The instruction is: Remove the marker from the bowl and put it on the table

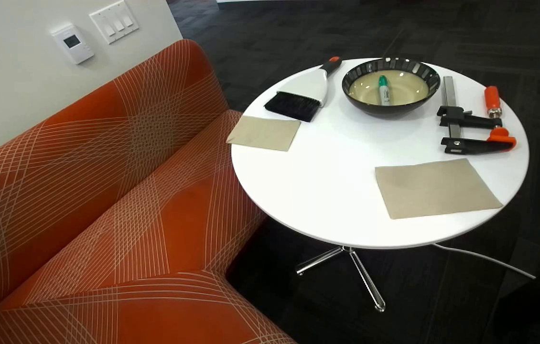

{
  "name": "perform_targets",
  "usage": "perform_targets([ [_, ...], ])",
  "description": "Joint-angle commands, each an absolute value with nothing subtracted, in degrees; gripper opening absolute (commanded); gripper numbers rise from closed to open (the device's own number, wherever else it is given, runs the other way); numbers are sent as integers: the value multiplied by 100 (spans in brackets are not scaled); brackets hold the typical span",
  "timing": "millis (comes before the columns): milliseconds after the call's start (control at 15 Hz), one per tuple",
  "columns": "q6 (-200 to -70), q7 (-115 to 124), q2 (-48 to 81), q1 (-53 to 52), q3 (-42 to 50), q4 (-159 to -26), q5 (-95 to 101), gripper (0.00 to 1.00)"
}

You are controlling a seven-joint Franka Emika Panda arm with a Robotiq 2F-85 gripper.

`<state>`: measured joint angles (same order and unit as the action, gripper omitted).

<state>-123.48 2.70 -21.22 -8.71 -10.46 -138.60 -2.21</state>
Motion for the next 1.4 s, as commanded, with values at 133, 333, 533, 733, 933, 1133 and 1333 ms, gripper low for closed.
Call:
perform_targets([
  [133,-12336,282,-2118,-905,-1015,-13851,-206,100],
  [333,-12336,282,-2118,-905,-1015,-13851,-206,100],
  [533,-12336,282,-2118,-905,-1015,-13851,-206,100],
  [733,-12336,282,-2118,-905,-1015,-13851,-206,100],
  [933,-12563,587,-1756,-700,-1015,-13670,-6,100],
  [1133,-13042,1062,-1245,-439,-914,-13490,116,100],
  [1333,-13666,1734,-546,-165,-785,-13248,315,100],
])
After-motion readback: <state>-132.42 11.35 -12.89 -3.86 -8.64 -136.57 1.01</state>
